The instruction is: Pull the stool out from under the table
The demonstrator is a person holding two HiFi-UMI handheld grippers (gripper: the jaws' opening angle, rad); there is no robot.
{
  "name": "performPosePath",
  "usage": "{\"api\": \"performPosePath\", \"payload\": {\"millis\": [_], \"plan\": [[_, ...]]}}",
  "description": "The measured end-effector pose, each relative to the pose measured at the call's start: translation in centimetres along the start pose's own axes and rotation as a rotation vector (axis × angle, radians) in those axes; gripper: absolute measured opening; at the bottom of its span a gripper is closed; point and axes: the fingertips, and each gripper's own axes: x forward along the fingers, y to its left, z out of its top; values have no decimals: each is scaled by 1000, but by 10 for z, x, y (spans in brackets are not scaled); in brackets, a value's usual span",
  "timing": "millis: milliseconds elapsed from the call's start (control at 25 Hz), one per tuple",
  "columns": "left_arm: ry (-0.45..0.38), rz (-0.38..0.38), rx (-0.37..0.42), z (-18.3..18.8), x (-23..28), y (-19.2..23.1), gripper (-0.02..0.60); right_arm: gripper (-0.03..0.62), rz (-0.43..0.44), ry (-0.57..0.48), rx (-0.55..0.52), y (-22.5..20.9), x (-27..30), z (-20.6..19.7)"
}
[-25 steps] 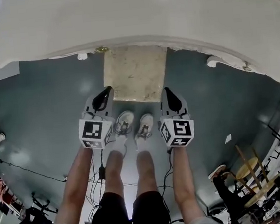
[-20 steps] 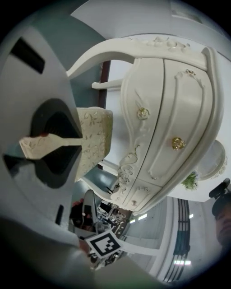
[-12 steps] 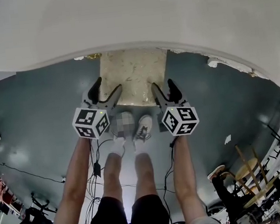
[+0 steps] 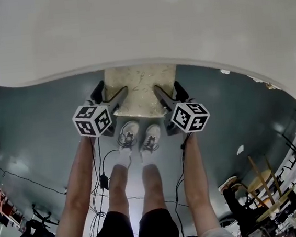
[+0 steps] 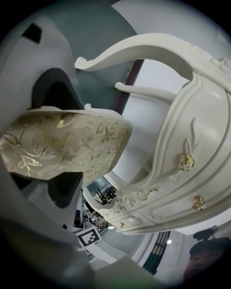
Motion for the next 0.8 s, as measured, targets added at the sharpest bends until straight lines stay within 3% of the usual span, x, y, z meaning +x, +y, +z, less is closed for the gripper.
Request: {"api": "performPosePath", "payload": {"millis": [280, 640, 800], "plan": [[33, 6, -32, -18, 23, 15, 419, 393, 22, 29, 39, -9, 20, -12], [107, -118, -156, -26, 34, 16, 442, 398, 79, 20, 67, -10, 24, -12], [113, -143, -160, -26, 36, 16, 442, 397, 95, 2, 86, -10, 25, -13]]}}
